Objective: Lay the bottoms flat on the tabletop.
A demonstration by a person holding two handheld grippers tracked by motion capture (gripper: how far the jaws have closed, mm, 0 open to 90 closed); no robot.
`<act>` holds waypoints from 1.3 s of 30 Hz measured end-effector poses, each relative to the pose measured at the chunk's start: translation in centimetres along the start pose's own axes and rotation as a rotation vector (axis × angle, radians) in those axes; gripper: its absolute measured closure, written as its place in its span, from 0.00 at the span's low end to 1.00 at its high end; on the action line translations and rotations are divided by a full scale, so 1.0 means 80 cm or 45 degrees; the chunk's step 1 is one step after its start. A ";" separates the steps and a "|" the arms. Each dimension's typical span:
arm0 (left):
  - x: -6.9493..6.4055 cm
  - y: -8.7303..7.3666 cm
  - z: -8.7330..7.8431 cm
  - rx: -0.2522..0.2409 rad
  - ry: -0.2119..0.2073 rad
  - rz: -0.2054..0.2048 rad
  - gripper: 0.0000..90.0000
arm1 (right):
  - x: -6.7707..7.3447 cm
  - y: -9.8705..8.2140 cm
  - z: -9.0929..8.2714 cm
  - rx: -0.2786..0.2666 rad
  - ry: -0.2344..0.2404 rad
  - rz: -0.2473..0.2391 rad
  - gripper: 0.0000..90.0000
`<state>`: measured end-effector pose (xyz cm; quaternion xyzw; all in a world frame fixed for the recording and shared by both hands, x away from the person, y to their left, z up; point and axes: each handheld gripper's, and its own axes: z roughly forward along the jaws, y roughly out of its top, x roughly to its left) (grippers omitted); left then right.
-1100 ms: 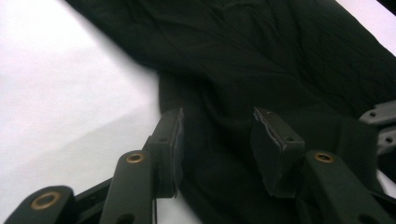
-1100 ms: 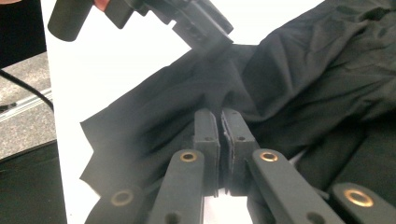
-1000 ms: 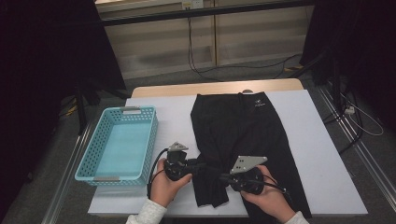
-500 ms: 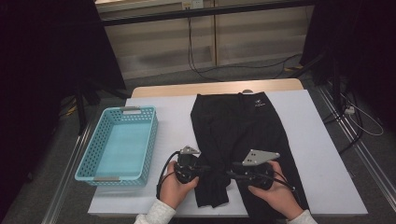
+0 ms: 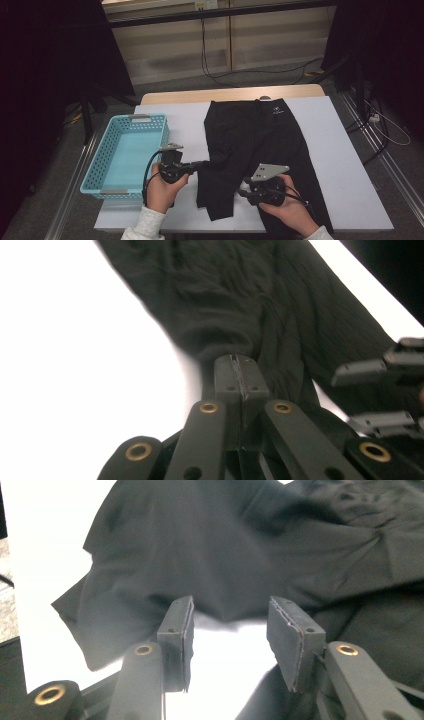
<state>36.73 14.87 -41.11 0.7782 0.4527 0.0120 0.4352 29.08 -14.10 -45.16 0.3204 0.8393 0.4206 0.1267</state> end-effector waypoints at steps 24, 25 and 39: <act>0.005 0.000 -0.006 -0.007 0.025 -0.012 1.00 | 0.010 0.018 0.051 0.100 0.024 -0.043 0.99; 0.005 0.001 -0.007 -0.010 0.028 -0.009 1.00 | 0.010 0.019 0.048 0.105 0.030 -0.053 1.00; 0.002 -0.006 0.031 0.033 0.064 0.024 1.00 | -0.035 0.030 -0.016 -0.065 -0.049 0.043 1.00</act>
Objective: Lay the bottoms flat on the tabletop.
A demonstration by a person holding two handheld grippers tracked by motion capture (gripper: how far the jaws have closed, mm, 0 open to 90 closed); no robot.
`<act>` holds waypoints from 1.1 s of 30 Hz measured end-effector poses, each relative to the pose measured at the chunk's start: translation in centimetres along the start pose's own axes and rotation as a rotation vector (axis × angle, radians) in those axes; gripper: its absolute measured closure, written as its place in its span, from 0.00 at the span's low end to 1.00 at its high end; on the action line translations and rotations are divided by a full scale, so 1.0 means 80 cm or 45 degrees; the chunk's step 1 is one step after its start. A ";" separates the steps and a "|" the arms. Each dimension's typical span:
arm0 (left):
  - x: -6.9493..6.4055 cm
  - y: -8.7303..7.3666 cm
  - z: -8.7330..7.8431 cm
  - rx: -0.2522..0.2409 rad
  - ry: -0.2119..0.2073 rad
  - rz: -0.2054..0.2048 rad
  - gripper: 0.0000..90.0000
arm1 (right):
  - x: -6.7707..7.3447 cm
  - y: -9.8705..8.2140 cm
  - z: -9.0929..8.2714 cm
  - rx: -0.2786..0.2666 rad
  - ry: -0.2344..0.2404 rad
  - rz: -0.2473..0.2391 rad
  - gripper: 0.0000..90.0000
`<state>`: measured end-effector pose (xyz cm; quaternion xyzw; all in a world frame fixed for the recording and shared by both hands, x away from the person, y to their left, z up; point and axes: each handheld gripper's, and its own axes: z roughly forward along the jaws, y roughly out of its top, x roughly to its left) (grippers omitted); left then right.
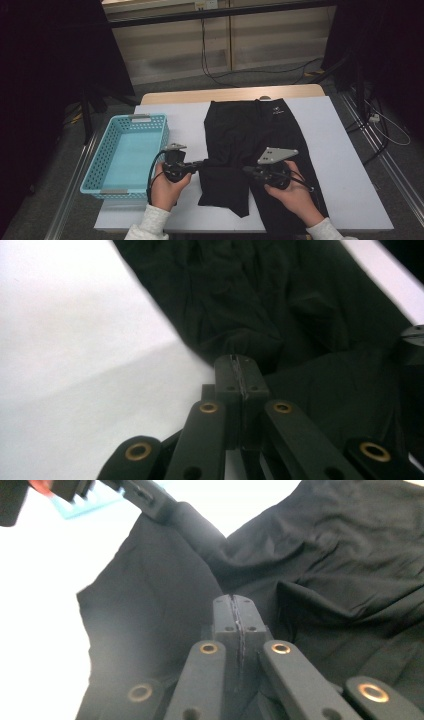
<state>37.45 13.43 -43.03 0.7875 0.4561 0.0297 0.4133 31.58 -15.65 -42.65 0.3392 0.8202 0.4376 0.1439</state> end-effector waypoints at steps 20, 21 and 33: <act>-0.011 -0.031 0.022 0.085 0.044 0.058 0.57 | -0.012 -0.027 0.026 0.107 -0.078 0.009 1.00; -0.012 -0.033 0.022 0.080 0.049 0.075 0.60 | -0.012 -0.027 0.025 0.103 -0.078 0.007 1.00; -0.023 -0.017 0.005 0.092 -0.035 0.046 1.00 | -0.011 -0.025 0.023 0.069 -0.082 0.007 1.00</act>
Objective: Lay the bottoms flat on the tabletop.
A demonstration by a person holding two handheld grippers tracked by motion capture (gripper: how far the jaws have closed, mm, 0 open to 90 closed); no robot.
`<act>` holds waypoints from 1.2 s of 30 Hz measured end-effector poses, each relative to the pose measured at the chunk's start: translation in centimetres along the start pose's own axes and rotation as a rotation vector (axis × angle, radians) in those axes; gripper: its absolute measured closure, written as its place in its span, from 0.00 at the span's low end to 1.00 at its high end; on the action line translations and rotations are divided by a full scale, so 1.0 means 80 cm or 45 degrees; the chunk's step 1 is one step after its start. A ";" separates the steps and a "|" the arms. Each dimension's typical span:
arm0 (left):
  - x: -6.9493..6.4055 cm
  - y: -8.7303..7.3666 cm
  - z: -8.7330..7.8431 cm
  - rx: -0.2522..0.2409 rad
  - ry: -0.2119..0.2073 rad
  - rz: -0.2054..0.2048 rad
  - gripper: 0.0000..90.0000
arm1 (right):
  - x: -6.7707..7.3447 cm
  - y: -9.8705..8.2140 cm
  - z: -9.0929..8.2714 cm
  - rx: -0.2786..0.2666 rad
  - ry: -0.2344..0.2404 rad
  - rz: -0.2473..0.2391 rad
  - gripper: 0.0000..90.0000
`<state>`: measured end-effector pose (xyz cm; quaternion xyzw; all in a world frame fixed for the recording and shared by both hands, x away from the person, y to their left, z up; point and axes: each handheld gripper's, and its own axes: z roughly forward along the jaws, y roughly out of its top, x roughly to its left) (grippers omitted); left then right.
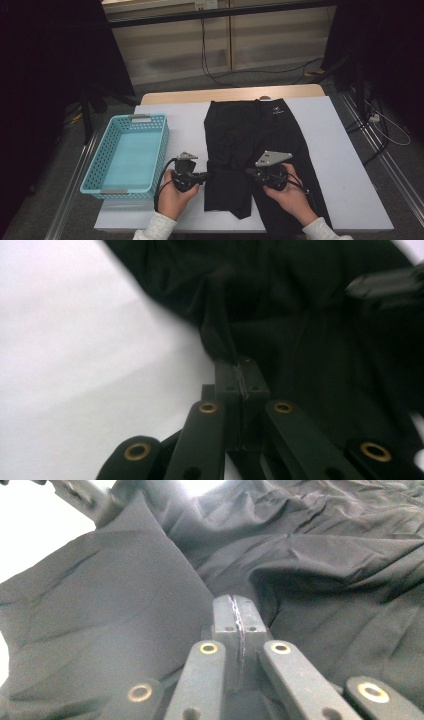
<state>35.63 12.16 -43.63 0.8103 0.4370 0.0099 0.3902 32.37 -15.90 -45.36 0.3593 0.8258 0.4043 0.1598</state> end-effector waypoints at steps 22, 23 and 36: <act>0.031 0.011 -0.047 -0.069 0.029 -0.119 1.00 | 0.031 0.006 -0.010 -0.032 0.125 -0.013 0.80; 0.030 0.011 -0.045 -0.062 0.023 -0.117 1.00 | 0.036 0.007 -0.008 -0.023 0.143 -0.030 0.80; 0.029 0.010 -0.040 -0.058 0.043 -0.113 1.00 | 0.071 -0.003 0.018 0.119 0.257 -0.181 0.99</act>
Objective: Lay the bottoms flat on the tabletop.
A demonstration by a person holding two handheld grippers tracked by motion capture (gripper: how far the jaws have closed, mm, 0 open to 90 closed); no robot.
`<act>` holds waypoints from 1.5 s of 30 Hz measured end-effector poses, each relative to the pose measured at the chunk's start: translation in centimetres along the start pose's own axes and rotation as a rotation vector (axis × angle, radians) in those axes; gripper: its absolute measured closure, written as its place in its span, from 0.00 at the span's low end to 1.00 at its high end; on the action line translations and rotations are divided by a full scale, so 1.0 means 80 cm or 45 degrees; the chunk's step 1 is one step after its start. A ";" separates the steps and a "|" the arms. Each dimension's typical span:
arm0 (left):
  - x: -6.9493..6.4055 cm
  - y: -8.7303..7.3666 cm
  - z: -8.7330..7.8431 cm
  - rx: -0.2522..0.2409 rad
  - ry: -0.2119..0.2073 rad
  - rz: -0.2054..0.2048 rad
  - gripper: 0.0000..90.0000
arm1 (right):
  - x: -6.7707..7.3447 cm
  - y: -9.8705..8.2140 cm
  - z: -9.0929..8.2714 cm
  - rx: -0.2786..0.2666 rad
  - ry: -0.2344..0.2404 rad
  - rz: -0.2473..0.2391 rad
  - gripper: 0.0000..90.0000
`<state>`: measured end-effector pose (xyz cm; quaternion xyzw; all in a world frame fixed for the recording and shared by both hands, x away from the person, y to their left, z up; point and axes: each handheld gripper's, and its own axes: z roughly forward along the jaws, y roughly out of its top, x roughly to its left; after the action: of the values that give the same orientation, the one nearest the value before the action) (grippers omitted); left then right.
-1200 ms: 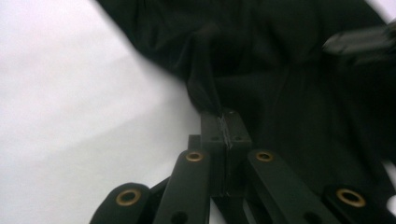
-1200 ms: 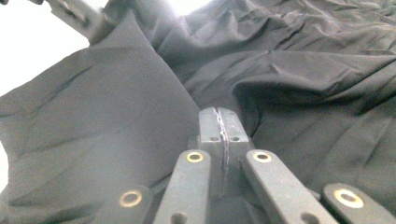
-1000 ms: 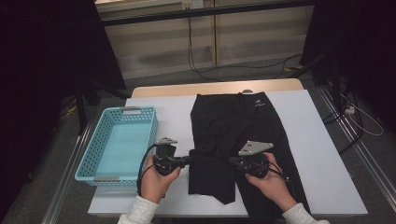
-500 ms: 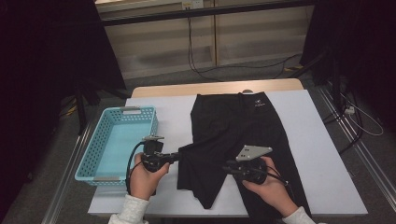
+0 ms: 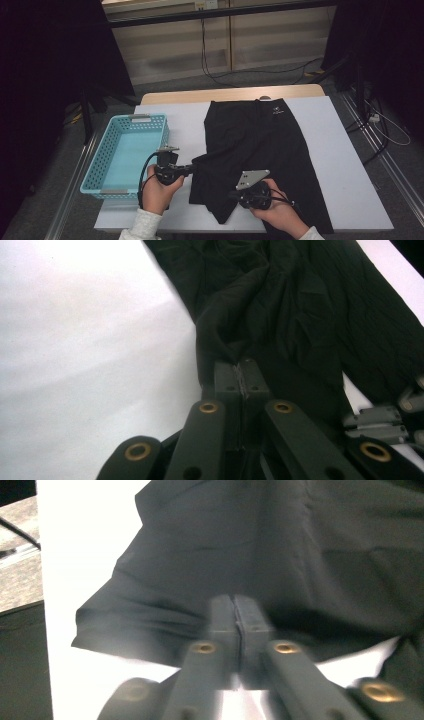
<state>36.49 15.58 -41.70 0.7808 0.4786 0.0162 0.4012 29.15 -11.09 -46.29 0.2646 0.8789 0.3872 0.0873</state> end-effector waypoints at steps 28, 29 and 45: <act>-0.021 -0.040 0.041 0.091 0.052 0.139 0.63 | -0.051 -0.024 -0.028 -0.025 -0.183 0.142 1.00; -0.026 -0.041 0.043 0.093 0.031 0.145 0.68 | -0.051 -0.024 -0.027 -0.027 -0.184 0.140 1.00; -0.031 -0.004 0.019 -0.016 -0.147 0.008 0.97 | -0.053 -0.025 -0.030 -0.045 -0.204 0.151 0.91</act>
<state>35.53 12.89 -42.05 0.7794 0.4523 -0.0246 0.4329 31.11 -16.01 -46.26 0.3447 0.8449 0.3847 0.1388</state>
